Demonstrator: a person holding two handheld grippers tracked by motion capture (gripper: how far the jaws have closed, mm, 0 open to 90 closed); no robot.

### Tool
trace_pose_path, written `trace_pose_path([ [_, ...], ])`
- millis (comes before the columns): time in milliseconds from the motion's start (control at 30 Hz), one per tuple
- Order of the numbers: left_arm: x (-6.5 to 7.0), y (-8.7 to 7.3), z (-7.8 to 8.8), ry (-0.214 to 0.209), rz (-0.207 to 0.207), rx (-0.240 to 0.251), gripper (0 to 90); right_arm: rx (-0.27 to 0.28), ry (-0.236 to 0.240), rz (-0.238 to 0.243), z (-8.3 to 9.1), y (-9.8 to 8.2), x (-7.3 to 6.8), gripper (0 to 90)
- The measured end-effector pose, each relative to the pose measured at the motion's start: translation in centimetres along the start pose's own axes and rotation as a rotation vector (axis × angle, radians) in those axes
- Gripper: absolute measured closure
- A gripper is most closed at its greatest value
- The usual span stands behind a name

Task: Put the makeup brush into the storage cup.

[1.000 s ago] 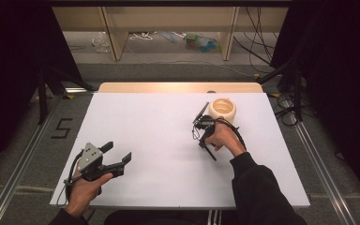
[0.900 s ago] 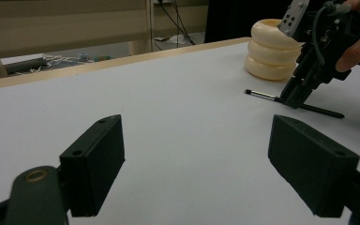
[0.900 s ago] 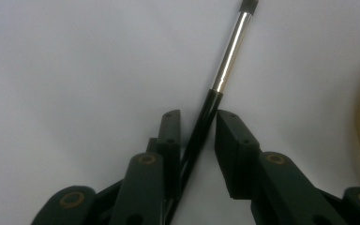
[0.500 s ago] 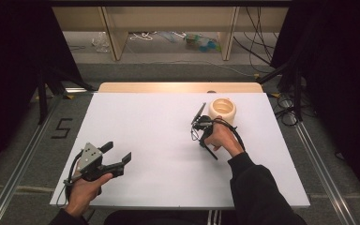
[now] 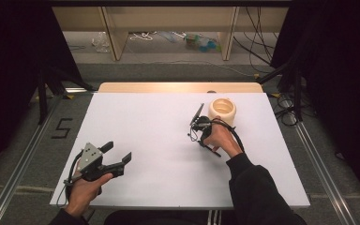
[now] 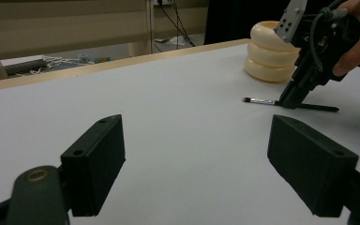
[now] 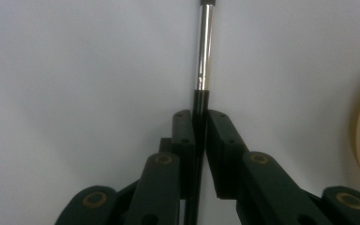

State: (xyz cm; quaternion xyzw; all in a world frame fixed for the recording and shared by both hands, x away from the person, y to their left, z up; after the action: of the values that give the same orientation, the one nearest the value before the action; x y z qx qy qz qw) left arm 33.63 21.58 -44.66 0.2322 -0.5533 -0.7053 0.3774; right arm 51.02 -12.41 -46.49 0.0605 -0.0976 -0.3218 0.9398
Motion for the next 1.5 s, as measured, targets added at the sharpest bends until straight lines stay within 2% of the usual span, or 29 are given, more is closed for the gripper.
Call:
trace_pose_path([
  [100, 0.0, 0.0, 0.0, -0.001, 0.001, 0.003, 19.3, -0.019, -0.002, 0.004, 0.1, 0.1, -0.1, 83.8],
  [133, 0.0, 0.0, 0.0, -0.001, 0.001, 0.004, 19.3, -0.009, -0.008, 0.024, 0.0, 0.1, -0.1, 83.9],
  [233, 0.0, 0.0, 0.0, -0.002, -0.001, 0.003, 19.3, -0.02, -0.015, 0.022, 0.1, 0.2, -0.3, 83.9],
  [333, 0.0, 0.0, 0.0, -0.002, 0.001, 0.004, 19.3, -0.007, -0.018, 0.036, 0.0, 0.2, -0.3, 84.0],
  [400, 0.0, 0.0, 0.0, -0.003, 0.001, 0.005, 19.4, -0.021, -0.02, 0.033, 0.1, 0.3, -0.4, 84.0],
  [567, 0.0, 0.0, 0.0, -0.003, 0.002, 0.005, 19.4, -0.01, -0.02, 0.041, 0.1, 0.2, -0.3, 84.1],
  [633, 0.0, 0.1, 0.0, -0.005, 0.003, 0.004, 19.4, -0.007, -0.015, 0.029, 0.4, 0.2, -0.3, 84.1],
  [800, 0.0, 0.1, 0.0, -0.006, 0.002, 0.005, 19.5, 0.081, -0.021, 0.024, 2.0, 0.1, 0.2, 84.1],
  [867, 0.0, 0.1, 0.0, -0.004, 0.0, 0.005, 19.5, 0.124, -0.011, 0.011, 2.8, 0.0, 0.4, 84.1],
  [1033, 0.0, 0.1, 0.0, -0.003, 0.004, 0.007, 19.4, 0.23, -0.03, -0.017, 4.6, -0.2, 0.9, 84.1],
  [1267, 0.0, 0.1, 0.0, 0.001, 0.005, 0.007, 19.3, 0.373, -0.028, -0.057, 6.0, -0.4, 1.7, 84.1],
  [1367, 0.0, 0.1, 0.1, 0.004, 0.006, 0.007, 18.7, 0.413, -0.02, -0.067, 6.5, -0.7, 2.2, 84.1],
  [1400, -0.1, 0.1, 0.1, 0.006, 0.005, 0.007, 18.7, 0.418, -0.018, -0.09, 6.7, -0.8, 2.2, 84.1],
  [1500, -0.1, 0.1, 0.1, 0.007, 0.004, 0.007, 18.4, 0.489, -0.033, -0.106, 7.0, -0.9, 2.7, 84.1],
])
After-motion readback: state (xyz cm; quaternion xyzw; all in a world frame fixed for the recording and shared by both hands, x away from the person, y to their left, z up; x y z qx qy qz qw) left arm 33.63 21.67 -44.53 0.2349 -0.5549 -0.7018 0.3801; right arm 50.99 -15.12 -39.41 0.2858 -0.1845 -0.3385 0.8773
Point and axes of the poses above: each handheld gripper's, and its own axes: z roughly backward along the jaws, y roughly out of its top, x roughly to its right, the point moved 1 cm from there along -z, roughly forward along the jaws, and after that the axes turned 7 degrees about -y, right-handed, at the moved point
